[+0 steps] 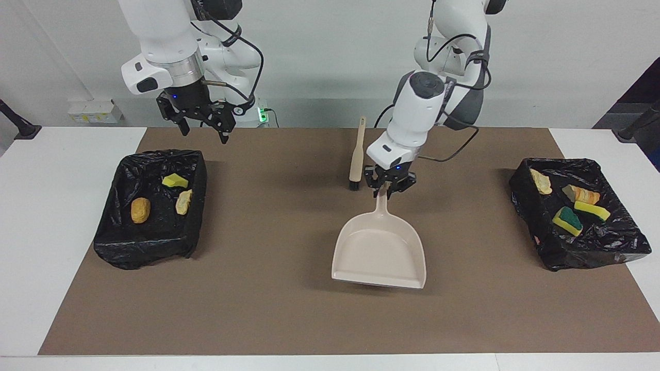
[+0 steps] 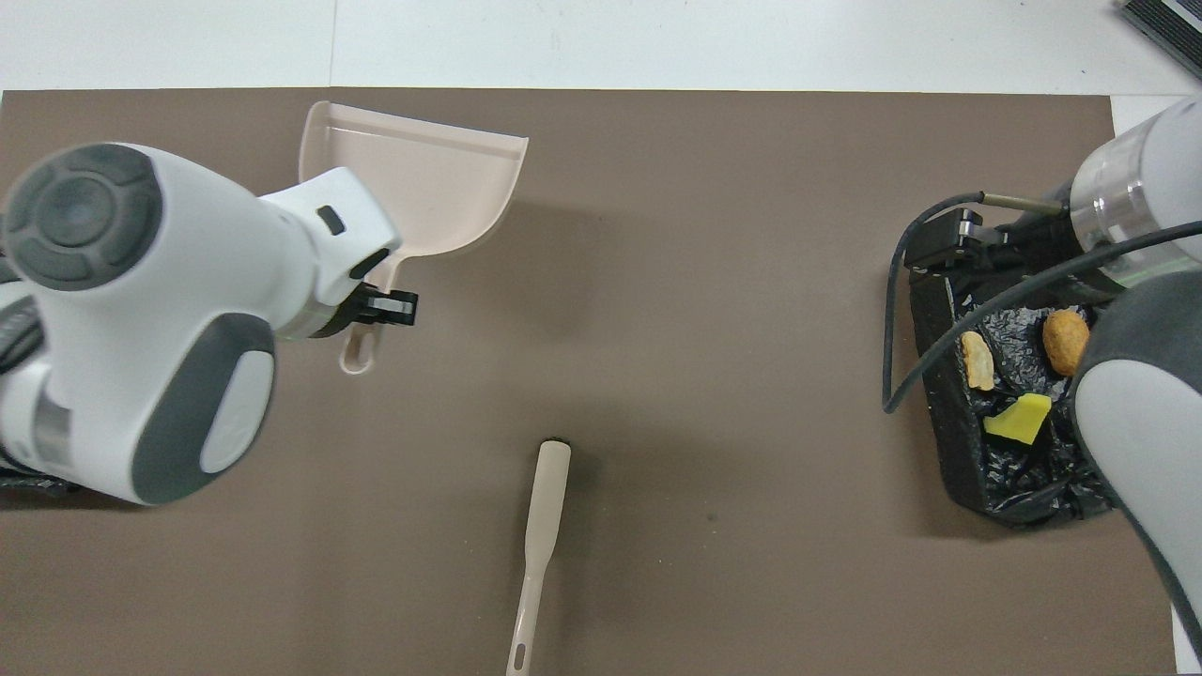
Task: Sweep and dump trash in bin
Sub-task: 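Place the dustpan at the table center with the left gripper and release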
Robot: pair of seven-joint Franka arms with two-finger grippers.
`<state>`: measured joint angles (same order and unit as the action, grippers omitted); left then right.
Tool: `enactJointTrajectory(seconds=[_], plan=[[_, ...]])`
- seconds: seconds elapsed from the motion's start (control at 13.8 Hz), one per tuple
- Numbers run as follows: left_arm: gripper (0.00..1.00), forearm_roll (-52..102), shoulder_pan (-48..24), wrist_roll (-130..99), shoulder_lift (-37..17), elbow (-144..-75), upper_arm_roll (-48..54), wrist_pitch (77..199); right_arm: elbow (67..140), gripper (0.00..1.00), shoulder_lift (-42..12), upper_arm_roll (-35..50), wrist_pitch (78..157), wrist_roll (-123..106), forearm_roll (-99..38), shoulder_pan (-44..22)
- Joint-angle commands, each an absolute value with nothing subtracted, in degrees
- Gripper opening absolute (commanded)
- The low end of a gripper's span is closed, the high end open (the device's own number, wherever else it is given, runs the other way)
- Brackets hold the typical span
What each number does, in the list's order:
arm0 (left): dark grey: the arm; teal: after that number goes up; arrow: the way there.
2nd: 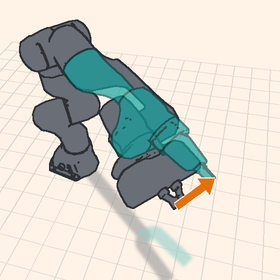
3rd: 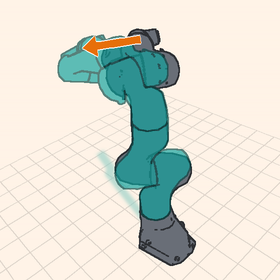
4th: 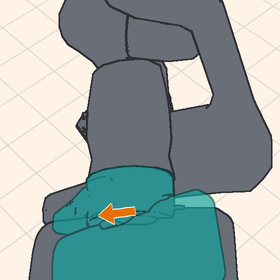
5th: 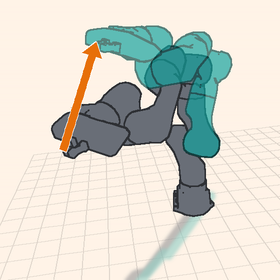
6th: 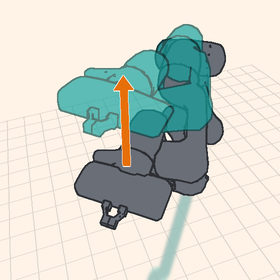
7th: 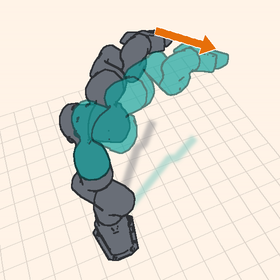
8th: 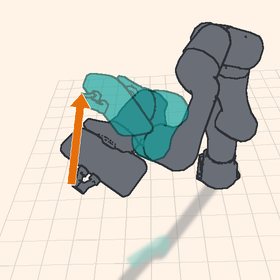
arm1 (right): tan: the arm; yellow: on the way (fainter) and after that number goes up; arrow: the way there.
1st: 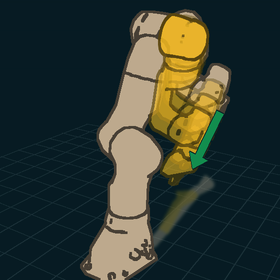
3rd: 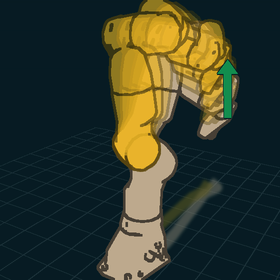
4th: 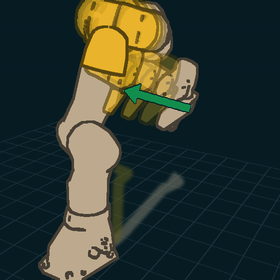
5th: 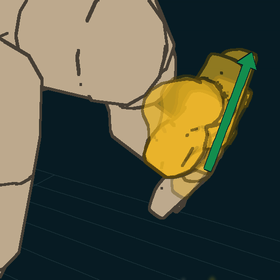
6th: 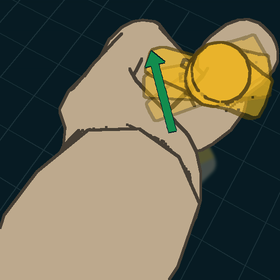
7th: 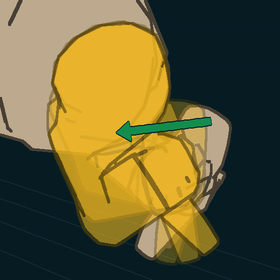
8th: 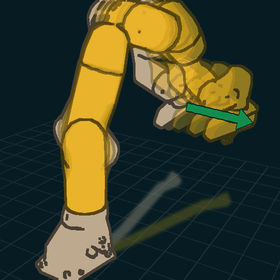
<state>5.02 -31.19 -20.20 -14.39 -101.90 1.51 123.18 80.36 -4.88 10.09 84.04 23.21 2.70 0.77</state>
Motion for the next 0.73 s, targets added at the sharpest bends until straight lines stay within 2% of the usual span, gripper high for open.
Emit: enactJointTrajectory(seconds=[0.0,0.51,0.65], plan=[[0.0,6.15,-33.13,-21.8,-15.11,-102.92,0.44,125.67,82.97,1.0,-2.81,7.91,84.29,20.48,0.71,0.35],[0.0,6.15,-35.59,-24.68,-16.43,-106.7,0.35,130.43,85.96,1.0,-1.41,4.66,86.75,17.14,0.62,-1.5],[0.0,6.15,-36.82,-28.64,-18.45,-106.7,0.35,132.09,86.22,1.0,-0.88,4.66,85.7,17.49,0.62,-1.67]])
